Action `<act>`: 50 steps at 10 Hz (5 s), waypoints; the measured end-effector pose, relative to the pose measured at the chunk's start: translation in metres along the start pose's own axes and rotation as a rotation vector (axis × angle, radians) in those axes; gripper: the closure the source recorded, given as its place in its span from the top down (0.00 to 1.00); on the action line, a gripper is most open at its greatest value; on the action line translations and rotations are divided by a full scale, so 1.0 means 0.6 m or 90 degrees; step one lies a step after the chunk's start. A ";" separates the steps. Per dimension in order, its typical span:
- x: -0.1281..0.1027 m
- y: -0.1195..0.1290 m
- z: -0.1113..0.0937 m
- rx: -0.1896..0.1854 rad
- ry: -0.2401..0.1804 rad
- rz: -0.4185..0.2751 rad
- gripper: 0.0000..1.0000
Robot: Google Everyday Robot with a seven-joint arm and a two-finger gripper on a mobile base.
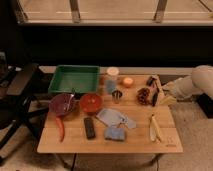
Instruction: Place banana in metal cup
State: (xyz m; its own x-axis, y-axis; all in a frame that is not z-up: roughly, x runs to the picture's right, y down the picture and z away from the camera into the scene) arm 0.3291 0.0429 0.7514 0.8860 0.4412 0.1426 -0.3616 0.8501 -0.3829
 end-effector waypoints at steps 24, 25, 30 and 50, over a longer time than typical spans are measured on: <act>-0.014 0.022 0.024 -0.014 0.010 0.096 0.64; -0.020 0.029 0.039 -0.019 0.013 0.127 0.64; 0.020 0.059 0.091 0.002 0.090 0.368 0.64; 0.140 0.197 0.210 -0.132 0.251 0.541 0.64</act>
State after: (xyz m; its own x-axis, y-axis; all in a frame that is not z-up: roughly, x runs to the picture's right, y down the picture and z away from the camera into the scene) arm 0.3241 0.2168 0.8333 0.3994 0.7258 -0.5600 -0.9031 0.2063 -0.3766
